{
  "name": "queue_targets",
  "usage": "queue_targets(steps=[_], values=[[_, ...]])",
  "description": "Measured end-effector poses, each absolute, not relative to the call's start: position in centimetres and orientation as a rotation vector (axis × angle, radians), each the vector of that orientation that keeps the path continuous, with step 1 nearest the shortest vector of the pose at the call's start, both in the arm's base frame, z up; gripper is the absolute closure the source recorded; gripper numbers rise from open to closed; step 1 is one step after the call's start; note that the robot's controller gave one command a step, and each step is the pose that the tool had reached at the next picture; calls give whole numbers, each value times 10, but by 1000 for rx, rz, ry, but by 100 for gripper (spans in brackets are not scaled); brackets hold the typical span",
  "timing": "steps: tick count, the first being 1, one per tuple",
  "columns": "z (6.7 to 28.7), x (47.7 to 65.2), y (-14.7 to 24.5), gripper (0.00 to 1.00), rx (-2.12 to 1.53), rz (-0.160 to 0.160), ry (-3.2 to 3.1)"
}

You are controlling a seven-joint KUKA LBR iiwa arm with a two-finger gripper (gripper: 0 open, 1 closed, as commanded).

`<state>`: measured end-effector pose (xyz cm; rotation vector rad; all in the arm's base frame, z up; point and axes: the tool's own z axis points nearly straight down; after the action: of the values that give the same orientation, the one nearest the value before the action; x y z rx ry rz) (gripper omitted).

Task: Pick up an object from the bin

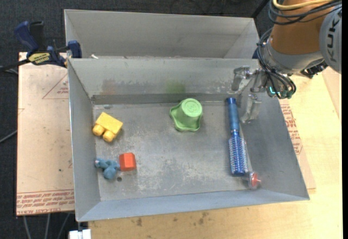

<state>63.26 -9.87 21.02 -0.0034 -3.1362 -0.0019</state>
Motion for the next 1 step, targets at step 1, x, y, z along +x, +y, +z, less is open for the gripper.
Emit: queue_targets(steps=[1], values=[[195,567,-113,0,725,-2,-3055]])
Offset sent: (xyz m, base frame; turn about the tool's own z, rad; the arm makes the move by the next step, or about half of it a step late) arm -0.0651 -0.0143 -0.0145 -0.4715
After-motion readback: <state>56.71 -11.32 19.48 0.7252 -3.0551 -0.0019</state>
